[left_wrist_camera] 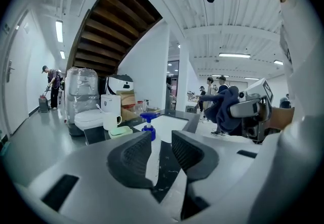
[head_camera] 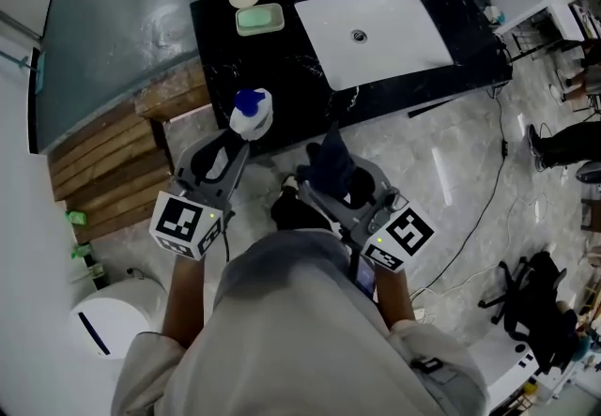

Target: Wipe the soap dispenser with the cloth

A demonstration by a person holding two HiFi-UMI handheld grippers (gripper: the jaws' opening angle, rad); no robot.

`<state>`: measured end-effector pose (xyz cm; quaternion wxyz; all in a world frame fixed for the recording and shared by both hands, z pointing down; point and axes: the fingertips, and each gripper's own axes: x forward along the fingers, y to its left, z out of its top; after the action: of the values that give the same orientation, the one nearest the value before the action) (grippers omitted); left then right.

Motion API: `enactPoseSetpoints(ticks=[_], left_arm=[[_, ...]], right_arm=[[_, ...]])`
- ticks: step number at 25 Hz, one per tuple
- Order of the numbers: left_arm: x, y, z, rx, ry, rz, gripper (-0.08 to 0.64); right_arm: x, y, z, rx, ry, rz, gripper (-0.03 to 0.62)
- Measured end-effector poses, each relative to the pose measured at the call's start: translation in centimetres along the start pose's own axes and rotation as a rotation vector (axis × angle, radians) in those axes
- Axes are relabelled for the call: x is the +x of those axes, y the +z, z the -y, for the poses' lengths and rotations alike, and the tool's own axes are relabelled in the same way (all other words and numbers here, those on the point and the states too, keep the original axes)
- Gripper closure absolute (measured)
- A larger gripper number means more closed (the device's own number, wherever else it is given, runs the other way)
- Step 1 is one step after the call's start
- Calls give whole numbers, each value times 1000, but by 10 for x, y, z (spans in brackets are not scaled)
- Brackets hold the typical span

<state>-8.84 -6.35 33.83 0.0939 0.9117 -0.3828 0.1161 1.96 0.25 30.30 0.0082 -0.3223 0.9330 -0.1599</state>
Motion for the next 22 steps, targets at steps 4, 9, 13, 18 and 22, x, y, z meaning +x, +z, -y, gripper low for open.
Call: enactPoseSetpoints(ticks=[4,9,13,18,22], left_arm=[[22,4,-11,32,-3,-26,430],[46,10,-19,71,-7,-58,413],[63,11,-24,98,-27,-81,405],[71,14,-33,53,-25,-60,407],[74,17,-36,28,-21,-29,413]], right_arm=[[7,10,24,-7,-7,18,417],[14,24,49,-7,-4,55,417],[21,26,67,0,2,71,419],[21,24,79,16,-7,79,419],[17,21,84,28,-20,65,417]])
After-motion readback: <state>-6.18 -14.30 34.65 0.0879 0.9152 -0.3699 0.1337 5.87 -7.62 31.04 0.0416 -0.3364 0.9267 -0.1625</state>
